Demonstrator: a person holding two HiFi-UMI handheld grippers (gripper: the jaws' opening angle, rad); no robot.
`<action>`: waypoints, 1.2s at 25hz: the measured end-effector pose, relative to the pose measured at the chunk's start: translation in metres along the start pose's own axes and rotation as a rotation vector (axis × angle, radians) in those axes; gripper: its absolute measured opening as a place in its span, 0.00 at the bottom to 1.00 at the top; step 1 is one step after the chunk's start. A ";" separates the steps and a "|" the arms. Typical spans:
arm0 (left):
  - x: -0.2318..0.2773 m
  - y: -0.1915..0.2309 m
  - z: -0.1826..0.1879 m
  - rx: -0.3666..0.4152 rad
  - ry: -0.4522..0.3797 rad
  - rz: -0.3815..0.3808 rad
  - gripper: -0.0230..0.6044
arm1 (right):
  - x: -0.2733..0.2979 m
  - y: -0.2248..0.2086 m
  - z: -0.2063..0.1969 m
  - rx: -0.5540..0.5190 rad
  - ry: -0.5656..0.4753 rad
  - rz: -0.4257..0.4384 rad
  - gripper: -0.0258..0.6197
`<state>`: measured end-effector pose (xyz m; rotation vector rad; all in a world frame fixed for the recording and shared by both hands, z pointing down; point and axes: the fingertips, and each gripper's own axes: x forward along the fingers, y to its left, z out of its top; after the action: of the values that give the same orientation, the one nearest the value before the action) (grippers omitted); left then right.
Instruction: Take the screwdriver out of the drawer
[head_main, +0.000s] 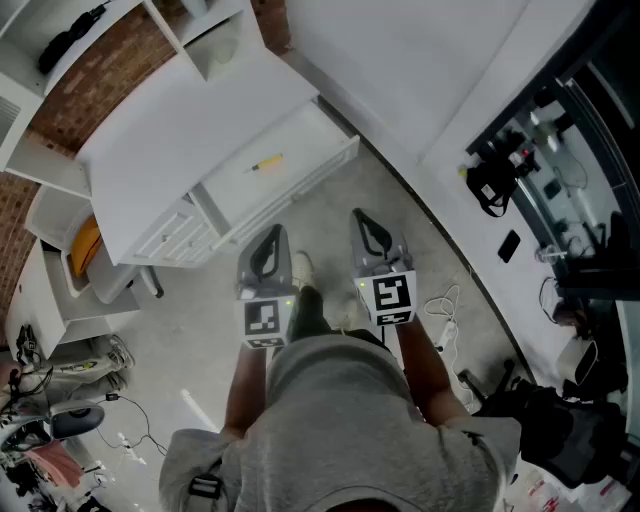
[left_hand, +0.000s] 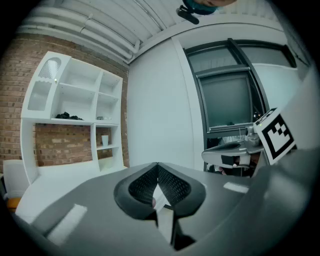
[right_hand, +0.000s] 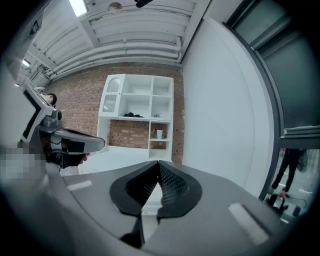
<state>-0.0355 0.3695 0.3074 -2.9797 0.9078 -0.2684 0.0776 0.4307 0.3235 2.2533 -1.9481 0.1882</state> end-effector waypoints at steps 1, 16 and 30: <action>0.003 0.002 -0.001 -0.001 0.003 0.001 0.06 | 0.004 -0.001 0.000 -0.001 0.001 0.001 0.04; 0.069 0.055 0.004 -0.015 0.017 0.002 0.06 | 0.087 -0.017 0.023 -0.006 0.005 0.000 0.04; 0.112 0.183 0.003 -0.062 0.018 0.097 0.06 | 0.222 0.033 0.057 -0.064 0.029 0.101 0.04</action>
<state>-0.0448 0.1549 0.3102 -2.9818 1.0789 -0.2703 0.0763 0.1995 0.3121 2.1029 -2.0239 0.1670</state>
